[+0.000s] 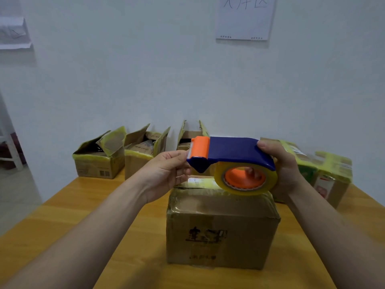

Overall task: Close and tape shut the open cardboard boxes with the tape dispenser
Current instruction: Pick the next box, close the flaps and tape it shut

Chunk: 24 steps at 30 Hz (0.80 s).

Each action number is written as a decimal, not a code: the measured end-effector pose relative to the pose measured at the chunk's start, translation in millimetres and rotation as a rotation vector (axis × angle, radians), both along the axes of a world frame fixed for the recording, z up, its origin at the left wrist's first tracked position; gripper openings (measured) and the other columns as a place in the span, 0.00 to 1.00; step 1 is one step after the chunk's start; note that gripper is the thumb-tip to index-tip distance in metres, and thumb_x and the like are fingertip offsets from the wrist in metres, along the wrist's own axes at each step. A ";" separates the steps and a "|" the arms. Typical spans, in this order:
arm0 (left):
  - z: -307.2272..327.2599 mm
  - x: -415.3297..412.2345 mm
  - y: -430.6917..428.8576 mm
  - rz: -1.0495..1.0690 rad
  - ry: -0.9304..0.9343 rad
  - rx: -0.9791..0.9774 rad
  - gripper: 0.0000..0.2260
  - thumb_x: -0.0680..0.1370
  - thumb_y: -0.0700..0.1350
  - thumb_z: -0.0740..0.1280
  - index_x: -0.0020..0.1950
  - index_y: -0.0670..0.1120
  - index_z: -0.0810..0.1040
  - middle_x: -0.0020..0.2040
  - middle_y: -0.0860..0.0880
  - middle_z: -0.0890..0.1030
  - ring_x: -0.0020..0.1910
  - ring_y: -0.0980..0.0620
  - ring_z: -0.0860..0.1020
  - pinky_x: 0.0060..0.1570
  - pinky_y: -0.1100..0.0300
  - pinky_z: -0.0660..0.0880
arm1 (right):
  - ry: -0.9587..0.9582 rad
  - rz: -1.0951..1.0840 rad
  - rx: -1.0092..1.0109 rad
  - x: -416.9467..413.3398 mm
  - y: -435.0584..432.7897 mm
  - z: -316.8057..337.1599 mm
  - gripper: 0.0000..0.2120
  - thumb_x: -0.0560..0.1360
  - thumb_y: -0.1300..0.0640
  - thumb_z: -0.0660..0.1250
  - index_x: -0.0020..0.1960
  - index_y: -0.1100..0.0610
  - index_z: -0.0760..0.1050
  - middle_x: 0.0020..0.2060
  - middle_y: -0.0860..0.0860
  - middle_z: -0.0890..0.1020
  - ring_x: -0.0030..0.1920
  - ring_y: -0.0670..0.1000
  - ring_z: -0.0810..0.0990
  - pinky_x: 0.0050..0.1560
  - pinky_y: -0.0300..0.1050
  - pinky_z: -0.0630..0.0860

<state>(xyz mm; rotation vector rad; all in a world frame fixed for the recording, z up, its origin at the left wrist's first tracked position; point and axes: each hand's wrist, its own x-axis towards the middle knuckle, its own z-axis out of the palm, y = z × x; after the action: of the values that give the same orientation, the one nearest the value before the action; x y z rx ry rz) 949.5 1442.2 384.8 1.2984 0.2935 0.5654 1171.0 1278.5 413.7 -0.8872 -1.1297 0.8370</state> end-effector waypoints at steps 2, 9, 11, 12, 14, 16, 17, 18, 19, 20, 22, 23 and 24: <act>1.4 -2.0 0.5 -0.013 0.015 0.004 0.13 0.83 0.40 0.65 0.64 0.36 0.80 0.47 0.42 0.81 0.36 0.55 0.77 0.42 0.63 0.75 | 0.016 0.008 0.009 -1.8 0.5 -2.3 0.11 0.63 0.48 0.75 0.38 0.55 0.84 0.31 0.51 0.83 0.30 0.49 0.81 0.31 0.39 0.78; 11.8 -0.2 -2.7 0.058 0.177 0.079 0.12 0.81 0.48 0.70 0.57 0.40 0.85 0.43 0.46 0.81 0.36 0.54 0.75 0.37 0.63 0.72 | 0.010 -0.001 -0.016 2.4 -1.2 -0.8 0.13 0.65 0.48 0.73 0.41 0.58 0.84 0.32 0.52 0.83 0.31 0.50 0.81 0.31 0.40 0.78; 13.3 1.0 -3.5 0.097 0.229 0.117 0.11 0.82 0.43 0.69 0.59 0.38 0.85 0.44 0.44 0.81 0.35 0.55 0.75 0.34 0.64 0.73 | -0.020 -0.014 -0.032 4.0 -2.0 -0.1 0.16 0.64 0.46 0.76 0.41 0.59 0.83 0.32 0.53 0.83 0.30 0.50 0.81 0.31 0.40 0.78; 13.3 1.5 -4.4 0.108 0.242 0.130 0.10 0.82 0.40 0.69 0.59 0.37 0.84 0.43 0.44 0.81 0.34 0.55 0.76 0.33 0.65 0.74 | -0.033 -0.018 -0.038 5.8 -2.0 -1.2 0.16 0.64 0.46 0.77 0.41 0.58 0.82 0.31 0.53 0.83 0.30 0.50 0.81 0.31 0.40 0.78; 12.4 2.0 -6.1 0.145 0.260 0.153 0.08 0.82 0.38 0.68 0.57 0.37 0.85 0.40 0.45 0.83 0.33 0.56 0.77 0.33 0.65 0.74 | -0.049 -0.030 -0.041 5.3 -4.7 -0.8 0.13 0.68 0.47 0.74 0.38 0.57 0.82 0.30 0.52 0.82 0.30 0.50 0.81 0.31 0.40 0.78; 12.4 2.7 -8.1 0.192 0.289 0.189 0.07 0.81 0.40 0.69 0.54 0.38 0.86 0.37 0.46 0.83 0.33 0.55 0.77 0.34 0.65 0.74 | -0.075 -0.039 -0.045 5.9 -7.6 -0.9 0.12 0.72 0.50 0.70 0.35 0.58 0.82 0.29 0.52 0.82 0.29 0.50 0.81 0.31 0.40 0.78; 12.6 3.3 -9.1 0.210 0.308 0.205 0.07 0.81 0.40 0.70 0.52 0.39 0.86 0.37 0.45 0.83 0.33 0.55 0.76 0.35 0.65 0.75 | -0.093 -0.044 -0.055 6.0 -9.7 -1.0 0.13 0.74 0.51 0.69 0.35 0.59 0.81 0.29 0.53 0.82 0.29 0.50 0.81 0.31 0.40 0.78; 12.7 3.8 -9.5 0.224 0.324 0.214 0.07 0.81 0.41 0.70 0.51 0.39 0.87 0.37 0.45 0.82 0.32 0.55 0.75 0.35 0.65 0.75 | -0.108 -0.050 -0.063 6.7 -11.0 -1.2 0.14 0.75 0.52 0.68 0.35 0.60 0.81 0.29 0.53 0.81 0.29 0.50 0.81 0.31 0.39 0.78; 13.4 4.1 -10.4 0.232 0.337 0.216 0.07 0.81 0.41 0.70 0.50 0.39 0.87 0.37 0.45 0.82 0.32 0.55 0.75 0.35 0.65 0.75 | -0.114 -0.063 -0.075 7.0 -12.5 -1.3 0.15 0.75 0.52 0.68 0.35 0.60 0.81 0.29 0.54 0.81 0.28 0.50 0.80 0.30 0.39 0.78; 13.8 3.8 -11.0 0.237 0.349 0.216 0.07 0.81 0.40 0.70 0.50 0.39 0.87 0.36 0.45 0.82 0.31 0.56 0.75 0.34 0.65 0.75 | -0.119 -0.073 -0.085 9.5 -12.9 -2.1 0.15 0.76 0.52 0.68 0.34 0.59 0.82 0.28 0.54 0.81 0.28 0.50 0.80 0.30 0.39 0.78; 14.2 2.0 -12.5 0.249 0.358 0.217 0.06 0.81 0.40 0.71 0.50 0.38 0.87 0.34 0.47 0.82 0.31 0.56 0.75 0.33 0.65 0.75 | -0.139 -0.089 -0.103 13.4 -15.7 -1.1 0.15 0.74 0.49 0.72 0.33 0.57 0.83 0.28 0.53 0.81 0.28 0.50 0.80 0.30 0.39 0.78; 13.9 0.3 -12.4 0.260 0.353 0.208 0.06 0.80 0.40 0.72 0.50 0.38 0.87 0.35 0.47 0.82 0.31 0.56 0.76 0.34 0.65 0.75 | -0.155 -0.105 -0.114 16.2 -18.1 0.4 0.15 0.71 0.46 0.75 0.34 0.57 0.83 0.29 0.53 0.82 0.28 0.50 0.80 0.30 0.40 0.78; 12.9 -2.0 -11.6 0.275 0.345 0.197 0.06 0.79 0.41 0.73 0.50 0.38 0.87 0.35 0.47 0.83 0.32 0.56 0.77 0.35 0.64 0.76 | -0.173 -0.131 -0.121 22.3 -20.2 0.3 0.17 0.67 0.42 0.78 0.34 0.57 0.83 0.29 0.53 0.82 0.29 0.51 0.80 0.31 0.41 0.78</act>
<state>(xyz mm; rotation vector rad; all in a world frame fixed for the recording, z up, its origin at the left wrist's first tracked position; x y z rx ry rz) 947.5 1430.6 397.7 1.5592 0.7246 0.6113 1193.4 1258.2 414.0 -1.1396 -1.1648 0.7368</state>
